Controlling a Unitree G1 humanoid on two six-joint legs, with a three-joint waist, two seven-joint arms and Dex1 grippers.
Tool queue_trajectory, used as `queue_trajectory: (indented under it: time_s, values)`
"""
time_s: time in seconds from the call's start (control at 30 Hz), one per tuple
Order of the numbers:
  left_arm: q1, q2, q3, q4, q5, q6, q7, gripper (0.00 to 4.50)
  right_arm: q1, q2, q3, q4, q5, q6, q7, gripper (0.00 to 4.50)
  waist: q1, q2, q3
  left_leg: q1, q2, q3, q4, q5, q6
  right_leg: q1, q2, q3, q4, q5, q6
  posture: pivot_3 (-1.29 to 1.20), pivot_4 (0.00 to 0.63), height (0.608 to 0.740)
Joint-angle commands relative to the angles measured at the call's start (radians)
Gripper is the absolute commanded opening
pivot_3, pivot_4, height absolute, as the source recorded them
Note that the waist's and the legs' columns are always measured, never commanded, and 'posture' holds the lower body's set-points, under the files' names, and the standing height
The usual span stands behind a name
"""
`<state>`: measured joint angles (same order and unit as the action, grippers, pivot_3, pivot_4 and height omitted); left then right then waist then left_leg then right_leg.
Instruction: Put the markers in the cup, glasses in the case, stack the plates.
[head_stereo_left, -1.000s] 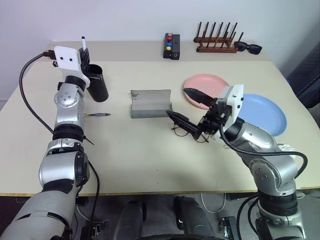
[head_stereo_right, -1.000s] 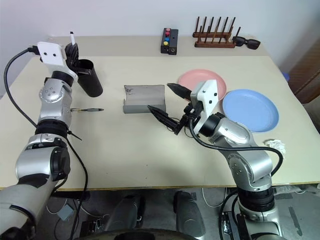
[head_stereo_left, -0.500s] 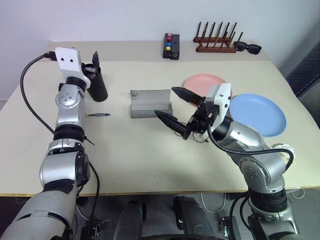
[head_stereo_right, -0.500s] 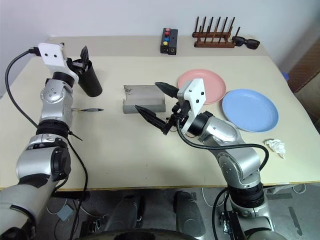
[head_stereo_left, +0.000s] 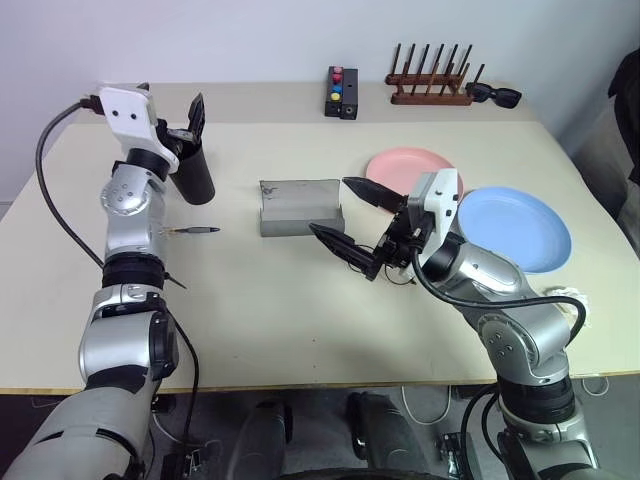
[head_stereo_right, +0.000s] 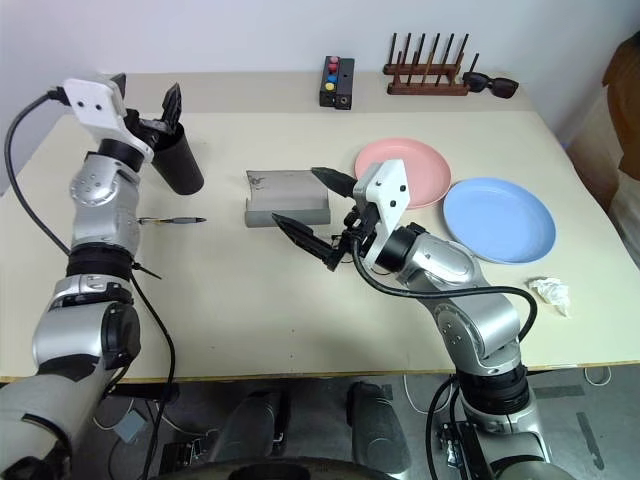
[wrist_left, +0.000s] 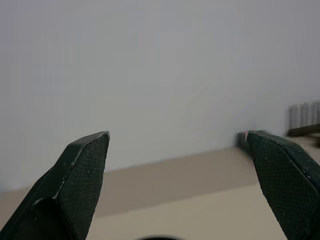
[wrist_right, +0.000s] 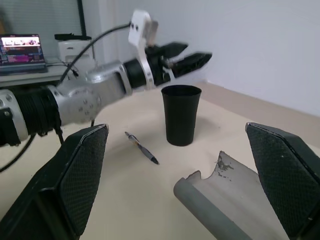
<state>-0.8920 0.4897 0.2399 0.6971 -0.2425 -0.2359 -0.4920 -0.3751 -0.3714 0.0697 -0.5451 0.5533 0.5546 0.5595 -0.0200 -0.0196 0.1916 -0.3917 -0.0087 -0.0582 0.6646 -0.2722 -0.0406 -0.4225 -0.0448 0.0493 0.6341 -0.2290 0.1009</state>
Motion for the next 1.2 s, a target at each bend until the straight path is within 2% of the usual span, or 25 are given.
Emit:
queue_trajectory:
  time_s: [0.03,0.2,0.3,0.4,0.57,0.7,0.9,1.0,1.2]
  values:
    - [0.058,0.105,-0.053,-0.239,-0.098,0.183,-0.266,4.47,0.0,-0.016,-0.017,-0.016,0.003,-0.015,0.011,4.5,-0.004,0.0,0.0,0.0,0.0,0.0,0.0,0.0,0.0,0.0,0.0,0.0,0.0,0.0,0.0,0.0,0.15,0.735]
    - [0.157,0.301,-0.183,-0.414,-0.068,0.431,-0.511,4.47,0.01,-0.03,-0.015,-0.013,0.008,-0.012,0.025,4.5,-0.011,0.001,0.0,0.0,0.001,0.0,-0.001,0.0,0.0,0.0,0.001,0.0,0.0,0.0,-0.001,0.0,0.15,0.735]
    - [0.188,0.397,-0.278,-0.419,0.026,0.463,-0.6,4.47,0.011,-0.032,-0.008,-0.009,0.009,-0.012,0.035,4.5,-0.014,0.001,0.0,0.001,0.001,0.0,-0.001,0.0,0.0,0.0,0.001,0.0,0.0,-0.001,-0.001,0.0,0.15,0.735]
    - [0.182,0.448,-0.352,-0.362,0.112,0.476,-0.652,4.47,0.009,-0.029,0.002,0.0,0.001,-0.015,0.04,4.5,-0.016,0.001,0.0,0.0,0.001,0.0,-0.001,0.0,0.0,0.0,0.002,0.0,0.0,-0.001,-0.001,0.0,0.15,0.735]
    - [0.091,0.429,-0.427,-0.171,0.222,0.478,-0.659,4.47,0.014,-0.027,0.026,0.008,-0.019,-0.024,0.05,4.5,-0.019,0.001,0.0,0.0,0.002,0.0,-0.001,0.0,0.0,-0.001,0.002,0.0,0.0,-0.001,-0.001,0.0,0.15,0.735]
    - [0.018,0.411,-0.504,0.005,0.332,0.401,-0.677,4.47,0.021,-0.025,0.033,0.009,-0.03,-0.028,0.05,4.5,-0.018,0.001,0.0,-0.001,0.002,0.0,-0.001,0.0,0.0,-0.001,0.002,0.0,-0.001,-0.001,-0.001,0.0,0.15,0.735]
    - [-0.07,0.355,-0.526,0.192,0.376,0.33,-0.743,4.47,0.032,-0.024,0.031,0.005,-0.04,-0.03,0.046,4.5,-0.019,0.001,0.0,-0.001,0.002,0.0,-0.001,0.0,0.0,-0.002,0.002,0.0,0.0,-0.001,-0.001,0.0,0.15,0.735]
    - [-0.093,0.332,-0.532,0.266,0.397,0.305,-0.758,3.68,0.035,-0.023,0.031,0.002,-0.042,-0.03,0.044,4.5,-0.019,0.001,0.0,-0.001,0.002,0.001,-0.001,0.0,0.0,-0.002,0.002,0.0,0.0,-0.001,-0.001,0.0,0.15,0.735]
    - [-0.104,0.323,-0.54,0.345,0.444,0.251,-0.75,0.62,0.036,-0.027,0.027,-0.004,-0.039,-0.028,0.042,4.5,-0.019,0.001,0.0,-0.001,0.002,0.0,-0.001,0.0,0.0,-0.002,0.002,0.0,0.0,-0.001,-0.001,0.0,0.15,0.735]
